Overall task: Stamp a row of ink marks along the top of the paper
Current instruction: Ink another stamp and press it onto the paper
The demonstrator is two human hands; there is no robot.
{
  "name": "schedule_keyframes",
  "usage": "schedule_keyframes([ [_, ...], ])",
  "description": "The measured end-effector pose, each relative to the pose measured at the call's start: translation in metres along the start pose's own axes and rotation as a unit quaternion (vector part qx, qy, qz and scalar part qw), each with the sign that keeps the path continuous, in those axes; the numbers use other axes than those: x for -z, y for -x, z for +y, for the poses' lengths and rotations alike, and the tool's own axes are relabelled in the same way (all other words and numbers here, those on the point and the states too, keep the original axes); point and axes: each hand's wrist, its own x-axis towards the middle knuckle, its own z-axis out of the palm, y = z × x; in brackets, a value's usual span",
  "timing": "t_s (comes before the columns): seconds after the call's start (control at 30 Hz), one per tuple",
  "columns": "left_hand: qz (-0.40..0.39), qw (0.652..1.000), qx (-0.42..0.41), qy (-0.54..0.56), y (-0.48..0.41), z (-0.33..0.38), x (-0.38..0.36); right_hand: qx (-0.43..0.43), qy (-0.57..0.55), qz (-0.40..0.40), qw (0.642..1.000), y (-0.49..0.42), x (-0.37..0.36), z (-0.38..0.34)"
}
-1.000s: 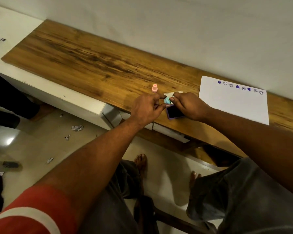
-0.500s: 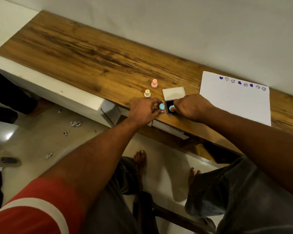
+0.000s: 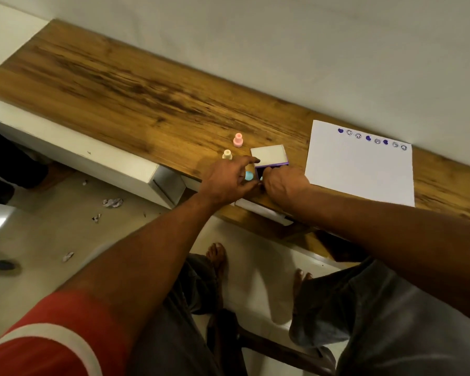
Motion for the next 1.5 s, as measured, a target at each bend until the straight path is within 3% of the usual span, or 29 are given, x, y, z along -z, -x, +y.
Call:
schedule_keyframes([
  [0.13, -0.038, 0.998, 0.012, 0.042, -0.019, 0.007, 0.016, -0.022, -0.069, -0.047, 0.996, -0.002, 0.005, 0.005],
  [0.3, 0.034, 0.998, 0.008, 0.052, -0.049, 0.008, 0.016, 0.015, -0.086, 0.021, 0.996, 0.001, -0.005, 0.016],
  [0.43, 0.066, 0.996, -0.006, 0.059, -0.063, 0.038, -0.003, 0.034, -0.224, 0.109, 0.968, 0.010, -0.025, 0.051],
  [0.57, 0.019, 0.997, -0.066, 0.024, -0.083, 0.083, -0.025, -0.076, -0.270, 0.177, 0.943, 0.017, -0.063, 0.127],
  [0.63, -0.011, 0.995, -0.090, -0.052, -0.100, 0.102, -0.042, -0.144, -0.281, 0.180, 0.931, 0.014, -0.078, 0.168],
  [0.77, -0.059, 0.971, -0.083, -0.218, -0.130, 0.125, -0.079, -0.182, -0.268, 0.182, 0.928, -0.008, -0.088, 0.218],
  [0.93, -0.160, 0.947, -0.021, -0.277, -0.146, 0.126, -0.105, -0.183, -0.253, 0.178, 0.933, -0.053, -0.085, 0.237],
  [1.2, -0.191, 0.948, 0.010, -0.254, -0.153, 0.125, -0.107, -0.136, -0.209, 0.135, 0.959, -0.085, -0.074, 0.243],
  [1.37, -0.190, 0.948, 0.017, -0.257, -0.155, 0.125, -0.111, -0.177, -0.176, 0.248, 0.936, -0.080, -0.062, 0.248],
  [1.5, -0.183, 0.953, 0.016, -0.240, -0.154, 0.123, -0.112, -0.194, -0.152, 0.143, 0.959, -0.082, -0.087, 0.217],
])
